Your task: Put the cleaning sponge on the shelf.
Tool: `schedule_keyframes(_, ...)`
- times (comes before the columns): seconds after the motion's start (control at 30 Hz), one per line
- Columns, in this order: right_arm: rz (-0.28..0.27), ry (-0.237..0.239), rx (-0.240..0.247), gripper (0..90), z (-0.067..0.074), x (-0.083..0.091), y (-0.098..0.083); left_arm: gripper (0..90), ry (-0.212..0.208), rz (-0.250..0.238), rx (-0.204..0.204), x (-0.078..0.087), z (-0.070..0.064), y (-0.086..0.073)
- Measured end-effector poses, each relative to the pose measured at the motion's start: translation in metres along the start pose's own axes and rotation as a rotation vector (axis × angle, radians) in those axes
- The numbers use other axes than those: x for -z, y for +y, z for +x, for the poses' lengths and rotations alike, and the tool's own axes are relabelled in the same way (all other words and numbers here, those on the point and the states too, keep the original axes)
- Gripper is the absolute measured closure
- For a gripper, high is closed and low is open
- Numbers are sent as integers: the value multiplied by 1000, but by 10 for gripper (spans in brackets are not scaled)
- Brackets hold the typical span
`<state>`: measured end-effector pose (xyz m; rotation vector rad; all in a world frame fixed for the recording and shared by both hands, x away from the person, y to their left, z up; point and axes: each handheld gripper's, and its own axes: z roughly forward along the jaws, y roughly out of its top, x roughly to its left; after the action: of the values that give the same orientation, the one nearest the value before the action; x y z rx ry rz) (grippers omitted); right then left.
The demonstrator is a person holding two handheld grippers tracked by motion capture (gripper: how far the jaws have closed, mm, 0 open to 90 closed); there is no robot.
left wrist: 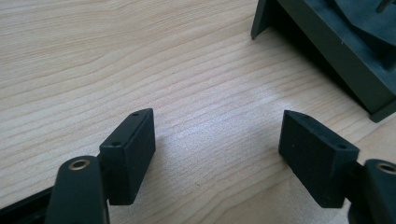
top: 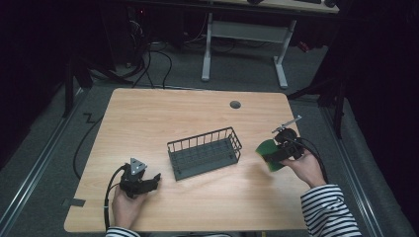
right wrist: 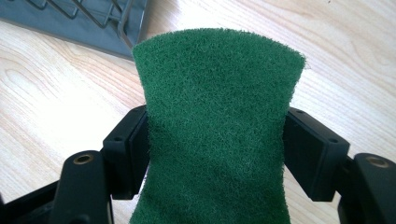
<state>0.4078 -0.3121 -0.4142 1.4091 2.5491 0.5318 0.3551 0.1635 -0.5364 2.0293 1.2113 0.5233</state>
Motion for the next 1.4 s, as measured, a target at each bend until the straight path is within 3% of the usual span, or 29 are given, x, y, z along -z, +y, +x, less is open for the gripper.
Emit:
schedule_keyframes(0.53, -11, 9, 43, 304, 10, 32, 40, 280, -1, -1, 1, 0, 0, 0)
schedule_keyframes(1.4, -21, 62, 130, 303, 50, 32, 116, 283, -1, -1, 2, 0, 0, 0)
